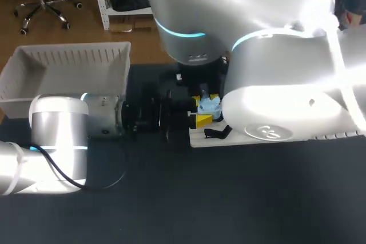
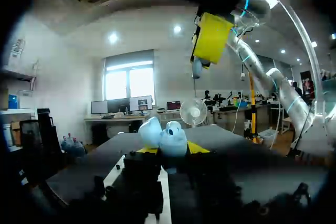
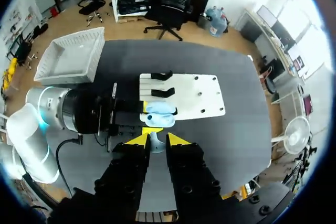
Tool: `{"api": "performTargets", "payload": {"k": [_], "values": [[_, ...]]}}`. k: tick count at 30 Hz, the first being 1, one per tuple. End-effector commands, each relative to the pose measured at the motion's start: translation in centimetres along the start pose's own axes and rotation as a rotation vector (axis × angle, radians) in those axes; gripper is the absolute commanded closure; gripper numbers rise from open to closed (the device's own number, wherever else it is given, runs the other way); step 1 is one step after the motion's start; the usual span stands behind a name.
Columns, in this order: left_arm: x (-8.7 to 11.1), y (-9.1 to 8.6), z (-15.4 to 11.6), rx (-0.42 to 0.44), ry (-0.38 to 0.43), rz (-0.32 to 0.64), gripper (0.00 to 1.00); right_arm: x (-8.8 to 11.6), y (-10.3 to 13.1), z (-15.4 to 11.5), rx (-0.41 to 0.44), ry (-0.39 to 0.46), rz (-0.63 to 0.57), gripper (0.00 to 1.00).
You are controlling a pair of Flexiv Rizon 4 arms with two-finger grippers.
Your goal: Pick up each earbud case from the left stands, insert the matching earbuds, close the lid, and place the case in the box.
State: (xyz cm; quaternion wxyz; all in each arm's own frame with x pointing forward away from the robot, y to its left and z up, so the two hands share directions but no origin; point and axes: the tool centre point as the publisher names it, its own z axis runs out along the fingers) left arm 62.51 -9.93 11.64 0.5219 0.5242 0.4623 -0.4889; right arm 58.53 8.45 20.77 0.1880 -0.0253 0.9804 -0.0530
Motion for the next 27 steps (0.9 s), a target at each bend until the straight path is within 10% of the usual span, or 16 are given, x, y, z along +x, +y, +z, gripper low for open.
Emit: {"api": "performTargets", "payload": {"k": [1,27], "values": [[0.1,-0.2,0.0,-0.008,-0.003,0.004,1.0,-0.8,1.8,0.8,0.049,0.077,-0.235,1.0],[0.1,-0.2,0.0,-0.008,-0.003,0.004,1.0,-0.8,-0.6,2.5,0.085,0.225,-0.178,1.0]]}}
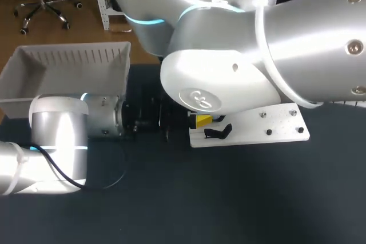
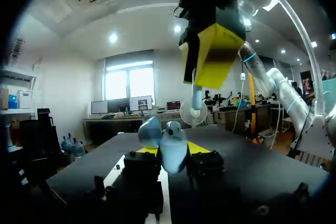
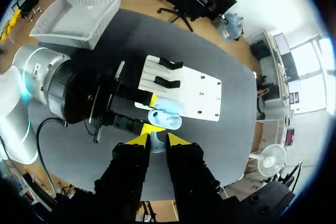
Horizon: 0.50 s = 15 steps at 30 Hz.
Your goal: Pick up each earbud case from the left stands, insert the matching earbuds, close the lid, and place the case in the box.
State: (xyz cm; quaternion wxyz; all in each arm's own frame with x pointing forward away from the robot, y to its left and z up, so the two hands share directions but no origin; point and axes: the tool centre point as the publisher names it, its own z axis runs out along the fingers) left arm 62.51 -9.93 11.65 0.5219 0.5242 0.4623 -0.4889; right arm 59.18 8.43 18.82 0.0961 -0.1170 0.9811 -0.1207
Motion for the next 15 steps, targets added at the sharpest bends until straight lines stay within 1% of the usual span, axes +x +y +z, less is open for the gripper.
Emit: {"api": "performTargets", "payload": {"k": [1,3,6,15], "values": [[0.08,-0.19,0.02,-0.008,-0.003,0.004,1.0,-0.67,-1.27,0.56,-0.014,0.055,0.042,1.0],[0.08,-0.19,0.02,-0.008,-0.003,0.004,1.0,-0.53,-1.51,0.47,-0.016,0.053,0.043,1.0],[0.08,-0.19,0.02,-0.008,-0.003,0.004,1.0,-0.49,-1.26,0.28,-0.031,0.035,0.033,1.0],[0.08,-0.19,0.02,-0.008,-0.003,0.004,1.0,-0.53,-0.58,0.85,-0.014,0.008,0.009,1.0]]}}
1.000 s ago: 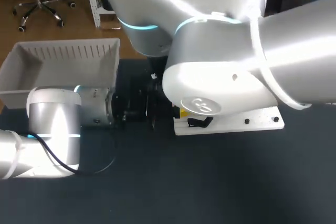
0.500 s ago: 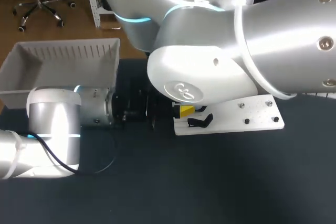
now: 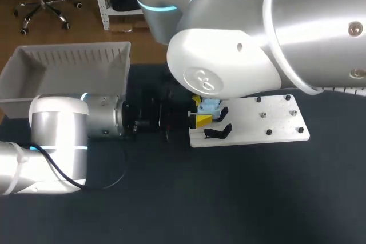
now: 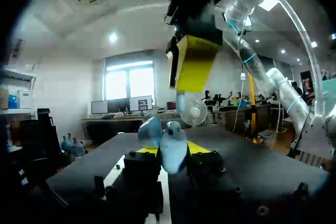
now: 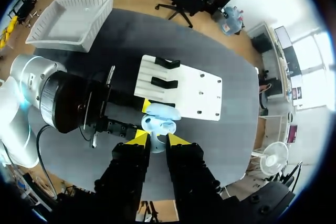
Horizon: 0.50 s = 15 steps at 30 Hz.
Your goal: Pick up each earbud case from the left stands, insert the matching earbuds, close the lid, and place the case in the box.
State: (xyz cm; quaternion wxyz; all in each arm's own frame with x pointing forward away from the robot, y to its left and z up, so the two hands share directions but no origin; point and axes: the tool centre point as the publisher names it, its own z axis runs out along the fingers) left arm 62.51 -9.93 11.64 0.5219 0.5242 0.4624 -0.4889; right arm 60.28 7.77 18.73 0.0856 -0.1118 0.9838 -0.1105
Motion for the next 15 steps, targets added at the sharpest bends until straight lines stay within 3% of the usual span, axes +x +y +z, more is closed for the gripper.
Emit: {"api": "performTargets", "payload": {"k": [1,15], "values": [[0.08,-0.19,0.02,-0.008,-0.003,0.004,1.0,0.34,0.28,0.5,0.013,-0.015,-0.002,1.0],[0.08,-0.19,0.02,-0.008,-0.003,0.004,1.0,0.06,0.61,1.2,-0.007,-0.055,0.019,1.0]]}}
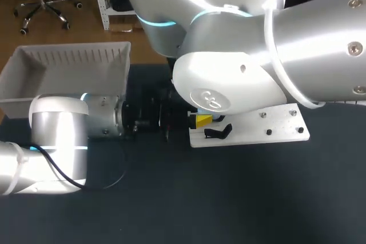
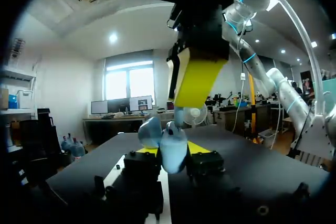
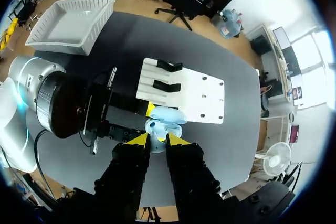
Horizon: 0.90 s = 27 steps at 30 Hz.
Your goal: Pick up each earbud case from the left stands, insert the matching earbuds, close the lid, and place the case in the box.
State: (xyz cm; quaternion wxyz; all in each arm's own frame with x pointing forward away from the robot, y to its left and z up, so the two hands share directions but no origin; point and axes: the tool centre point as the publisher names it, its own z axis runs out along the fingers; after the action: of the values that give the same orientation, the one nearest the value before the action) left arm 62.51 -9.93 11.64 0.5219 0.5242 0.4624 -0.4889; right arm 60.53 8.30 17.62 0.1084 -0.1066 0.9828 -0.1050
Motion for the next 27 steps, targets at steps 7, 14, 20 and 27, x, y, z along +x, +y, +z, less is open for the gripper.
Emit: {"api": "performTargets", "payload": {"k": [7,14,20,27], "values": [[0.08,-0.19,0.02,-0.008,-0.003,0.004,1.0,0.28,0.06,0.44,-0.005,-0.003,0.007,1.0],[0.08,-0.19,0.02,-0.008,-0.003,0.004,1.0,0.14,0.25,0.54,-0.006,-0.001,0.011,1.0],[0.08,-0.19,0.02,-0.008,-0.003,0.004,1.0,-0.02,0.21,0.71,-0.005,0.001,0.018,1.0],[0.08,-0.19,0.02,-0.008,-0.003,0.004,1.0,-0.27,0.15,0.96,-0.007,0.005,0.024,1.0]]}}
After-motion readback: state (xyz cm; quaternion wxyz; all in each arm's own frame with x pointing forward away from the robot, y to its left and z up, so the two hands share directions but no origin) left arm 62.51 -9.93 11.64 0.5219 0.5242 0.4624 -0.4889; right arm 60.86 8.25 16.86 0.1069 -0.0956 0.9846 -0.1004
